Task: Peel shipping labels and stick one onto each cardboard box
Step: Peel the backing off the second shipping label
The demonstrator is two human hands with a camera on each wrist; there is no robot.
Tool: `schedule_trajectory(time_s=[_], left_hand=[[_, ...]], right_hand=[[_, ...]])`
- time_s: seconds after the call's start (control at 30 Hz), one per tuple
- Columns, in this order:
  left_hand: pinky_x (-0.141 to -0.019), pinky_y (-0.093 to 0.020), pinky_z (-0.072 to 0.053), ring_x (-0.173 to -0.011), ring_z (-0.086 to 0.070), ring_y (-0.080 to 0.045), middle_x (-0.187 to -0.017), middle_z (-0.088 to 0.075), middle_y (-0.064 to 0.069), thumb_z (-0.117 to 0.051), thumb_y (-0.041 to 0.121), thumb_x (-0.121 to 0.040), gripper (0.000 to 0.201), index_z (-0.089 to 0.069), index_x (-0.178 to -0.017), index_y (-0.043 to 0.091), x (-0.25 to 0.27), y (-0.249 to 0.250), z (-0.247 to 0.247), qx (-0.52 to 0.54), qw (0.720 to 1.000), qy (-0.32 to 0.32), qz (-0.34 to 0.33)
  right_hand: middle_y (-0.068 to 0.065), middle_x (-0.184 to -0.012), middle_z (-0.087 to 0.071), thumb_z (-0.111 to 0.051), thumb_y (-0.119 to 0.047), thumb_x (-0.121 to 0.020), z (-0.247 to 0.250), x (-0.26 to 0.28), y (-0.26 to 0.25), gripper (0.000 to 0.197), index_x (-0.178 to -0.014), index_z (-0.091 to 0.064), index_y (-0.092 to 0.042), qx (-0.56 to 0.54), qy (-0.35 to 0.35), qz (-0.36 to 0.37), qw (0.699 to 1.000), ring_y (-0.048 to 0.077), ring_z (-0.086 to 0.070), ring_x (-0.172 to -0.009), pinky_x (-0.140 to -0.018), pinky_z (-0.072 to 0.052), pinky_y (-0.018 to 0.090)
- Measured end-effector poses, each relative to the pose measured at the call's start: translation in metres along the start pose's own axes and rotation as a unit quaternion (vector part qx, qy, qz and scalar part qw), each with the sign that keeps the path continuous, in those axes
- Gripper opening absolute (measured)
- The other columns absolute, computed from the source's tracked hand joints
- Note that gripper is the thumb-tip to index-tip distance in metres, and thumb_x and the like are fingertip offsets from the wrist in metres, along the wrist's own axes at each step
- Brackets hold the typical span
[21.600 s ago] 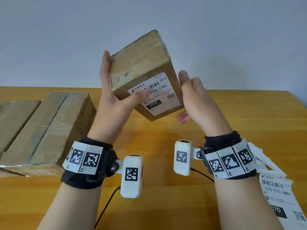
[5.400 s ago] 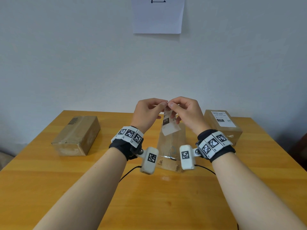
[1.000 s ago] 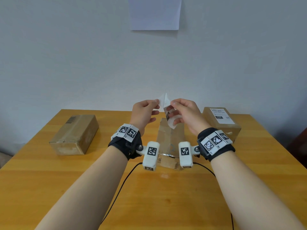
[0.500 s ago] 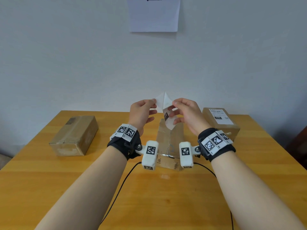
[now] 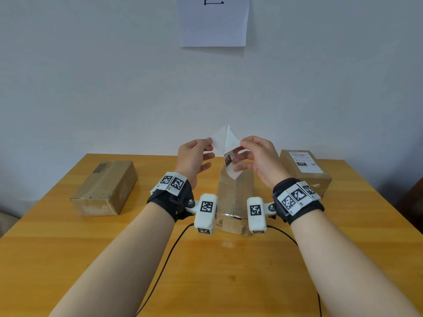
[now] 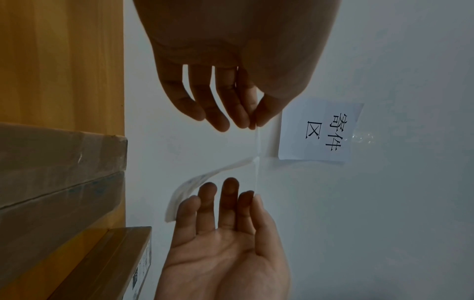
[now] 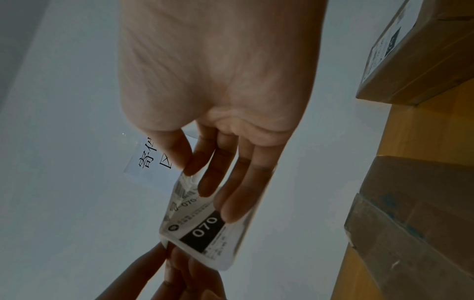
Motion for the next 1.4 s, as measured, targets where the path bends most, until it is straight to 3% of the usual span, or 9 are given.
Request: schedule_trajectory(time_s=[0.37,1.4], left_hand=[[-0.068,-0.03,-0.056,-0.08,-0.069,-0.014,-0.087,-0.067,0.005,-0.067,0.026,-0.102,0.015,-0.07,-0.09,0.017,-0.001,-0.002,0.003,0.009,1.0,0.015,0.008],[-0.067,-0.029,-0.055,-0.081,-0.068,-0.015,-0.088,-0.065,0.002,-0.067,0.024,-0.1,0.012,-0.069,-0.091,0.017,-0.005,-0.004,0.011,0.026,0.999,0.039,0.018]], right_hand=[[0.02,-0.098,-0.068,-0.057,-0.012,-0.105,0.001,-0.001,0.0,0.016,-0.092,-0.064,-0.006,0.011,0.007,0.005,1.0,0.03,-0.069,-0.073,-0.06,-0.061,0.043],[0.017,-0.09,-0.07,-0.055,-0.009,-0.105,0.004,0.002,-0.002,0.018,-0.091,-0.064,-0.006,0.017,0.03,0.01,0.999,0.031,-0.067,-0.072,-0.071,-0.062,0.051]])
Point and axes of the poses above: each hand's wrist, its own x-axis away from the middle knuckle, its own z-axis out of the back of the hand, y = z × x, the point moved 3 cm from there along -x, towards the middle knuckle
